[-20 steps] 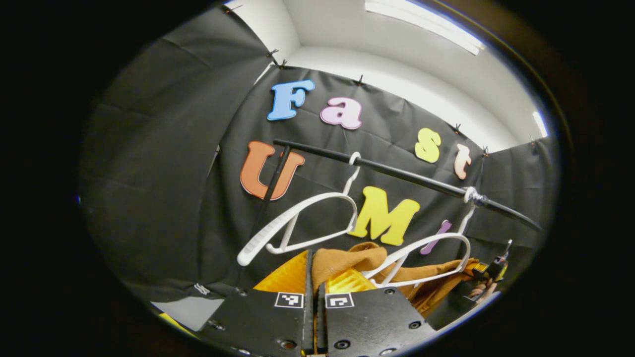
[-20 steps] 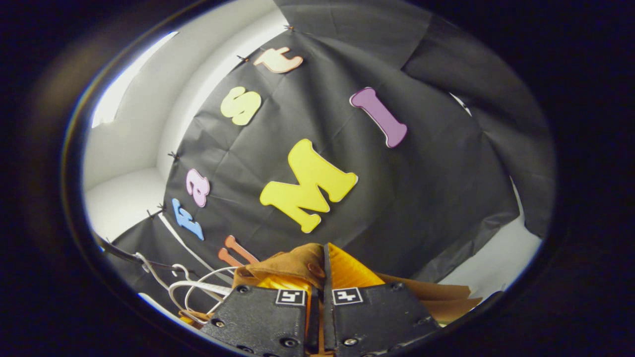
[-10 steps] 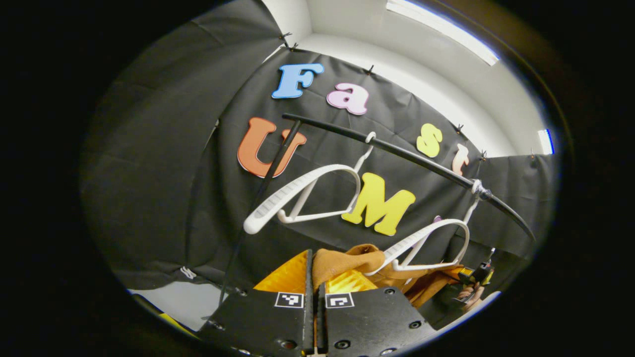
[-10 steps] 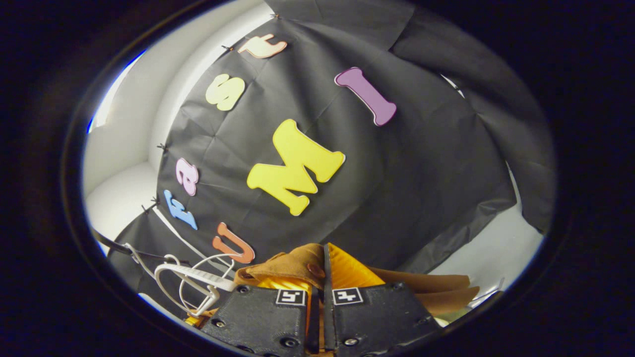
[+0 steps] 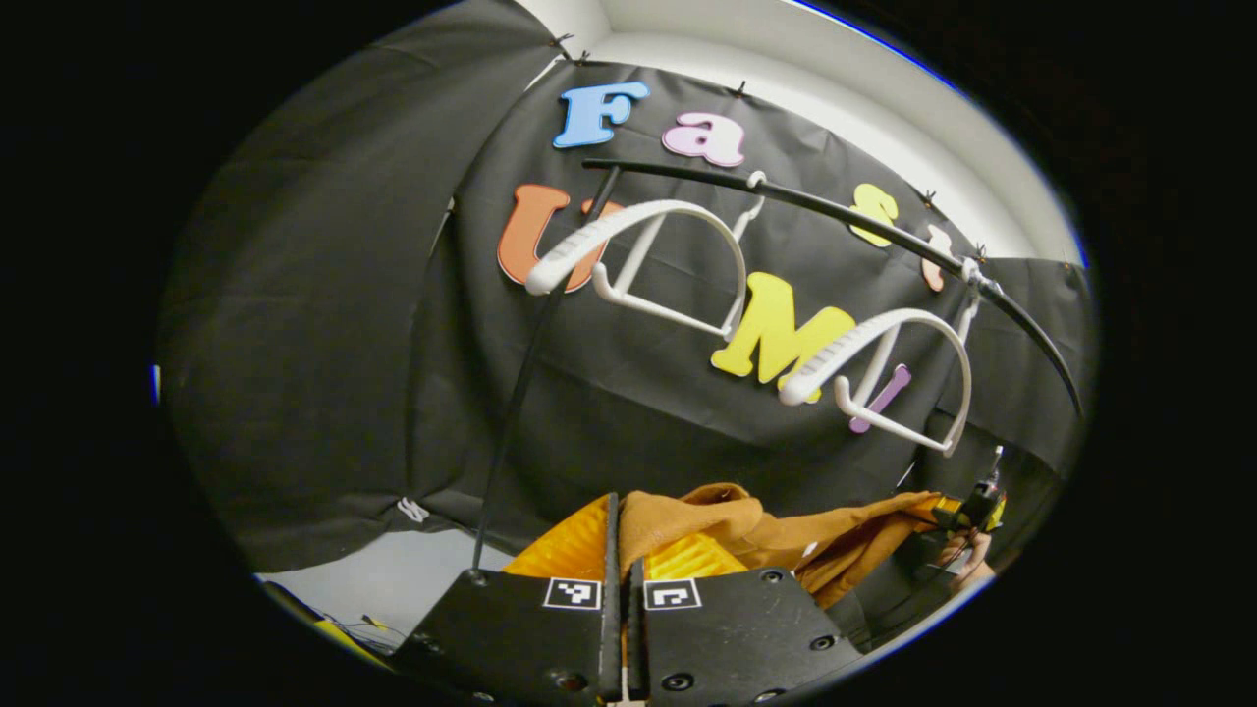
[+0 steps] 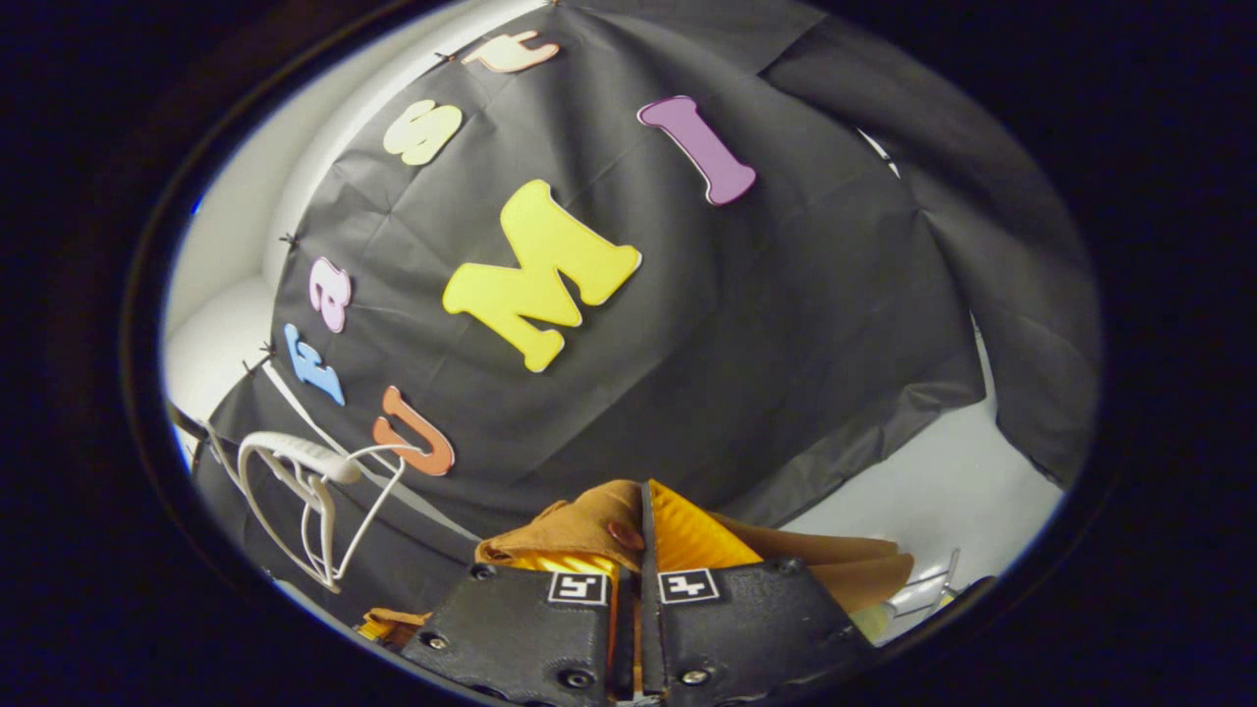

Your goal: Grasp the clothes on the hanger with both hands and then place them into the laundry hamper below.

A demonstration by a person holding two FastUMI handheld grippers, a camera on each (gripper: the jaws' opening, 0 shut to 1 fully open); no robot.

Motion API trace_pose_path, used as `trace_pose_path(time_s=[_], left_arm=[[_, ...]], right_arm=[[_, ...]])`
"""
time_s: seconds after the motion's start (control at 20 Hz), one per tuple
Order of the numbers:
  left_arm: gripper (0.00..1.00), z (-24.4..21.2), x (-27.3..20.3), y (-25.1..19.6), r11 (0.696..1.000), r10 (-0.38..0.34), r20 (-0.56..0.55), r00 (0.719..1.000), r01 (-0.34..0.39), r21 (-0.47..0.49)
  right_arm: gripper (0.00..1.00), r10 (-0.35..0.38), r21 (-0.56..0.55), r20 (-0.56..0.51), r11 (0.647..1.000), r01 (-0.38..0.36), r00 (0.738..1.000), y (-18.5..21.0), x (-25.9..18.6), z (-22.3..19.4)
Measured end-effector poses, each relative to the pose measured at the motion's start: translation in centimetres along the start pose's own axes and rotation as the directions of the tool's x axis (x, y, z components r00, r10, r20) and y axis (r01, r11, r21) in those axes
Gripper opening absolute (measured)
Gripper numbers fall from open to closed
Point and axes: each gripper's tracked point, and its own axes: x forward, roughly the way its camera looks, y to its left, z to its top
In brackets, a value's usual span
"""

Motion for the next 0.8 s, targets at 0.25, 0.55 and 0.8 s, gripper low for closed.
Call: trace_pose_path(time_s=[0.25, 0.55, 0.8], left_arm=[[0.02, -1.0, -1.3, -2.3, 1.0, -0.028, -0.021, 0.999, 0.028, 0.011], [0.02, -2.8, -3.0, -5.5, 0.996, -0.077, -0.041, 0.996, 0.078, 0.035], [0.02, -4.6, -3.6, -9.9, 0.984, -0.15, -0.077, 0.986, 0.157, 0.083]], right_arm=[[0.05, 0.005, -0.033, -0.05, 0.999, -0.006, 0.999, 0.4, -1.0, -2.8], [0.05, 0.081, -0.093, -0.106, 0.991, -0.091, 0.991, 4.1, -3.6, -6.4], [0.05, 0.135, -0.192, -0.207, 0.965, -0.176, 0.969, 7.2, -4.8, -11.3]])
